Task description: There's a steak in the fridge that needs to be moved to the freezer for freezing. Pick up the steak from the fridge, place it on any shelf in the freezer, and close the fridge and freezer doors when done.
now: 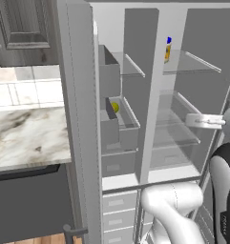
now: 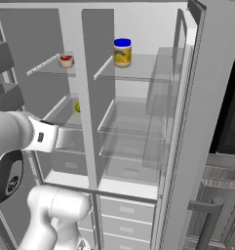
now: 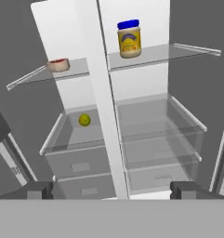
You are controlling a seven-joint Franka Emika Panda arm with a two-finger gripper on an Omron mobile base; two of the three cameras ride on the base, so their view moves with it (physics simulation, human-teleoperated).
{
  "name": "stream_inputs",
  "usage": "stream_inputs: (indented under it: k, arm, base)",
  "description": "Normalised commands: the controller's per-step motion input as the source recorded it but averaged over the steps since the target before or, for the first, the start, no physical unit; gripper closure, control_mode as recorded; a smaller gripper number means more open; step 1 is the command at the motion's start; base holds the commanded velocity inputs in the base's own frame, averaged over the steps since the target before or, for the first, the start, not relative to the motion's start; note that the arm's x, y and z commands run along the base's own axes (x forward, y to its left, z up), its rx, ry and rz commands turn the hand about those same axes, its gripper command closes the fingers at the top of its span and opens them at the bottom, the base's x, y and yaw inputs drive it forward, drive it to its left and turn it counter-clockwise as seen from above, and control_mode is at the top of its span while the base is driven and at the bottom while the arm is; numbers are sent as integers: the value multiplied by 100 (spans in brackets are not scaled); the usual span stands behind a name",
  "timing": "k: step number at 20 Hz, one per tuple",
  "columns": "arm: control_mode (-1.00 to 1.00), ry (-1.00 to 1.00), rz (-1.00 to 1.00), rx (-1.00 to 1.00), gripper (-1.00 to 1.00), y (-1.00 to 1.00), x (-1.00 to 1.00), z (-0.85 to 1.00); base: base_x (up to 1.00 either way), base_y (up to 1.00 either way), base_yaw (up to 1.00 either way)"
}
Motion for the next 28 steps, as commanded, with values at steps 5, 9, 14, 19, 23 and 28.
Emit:
stream_inputs:
  k: [5, 9, 14, 19, 23, 28]
  arm:
    - [100, 0, -7, -3, -100, 0, -11, 0]
    - [100, 0, 0, 0, -100, 0, 0, 0]
    - [100, 0, 0, 0, -100, 0, 0, 0]
    - [100, 0, 0, 0, -100, 0, 0, 0]
    - [100, 0, 0, 0, -100, 0, 0, 0]
    - [100, 0, 0, 0, -100, 0, 0, 0]
  base:
    - [-27, 0, -6]
    - [-95, -3, -11]
    - [-79, 6, -2]
    - [-35, 7, 0]
    - [13, 2, 0]
    - [31, -4, 7]
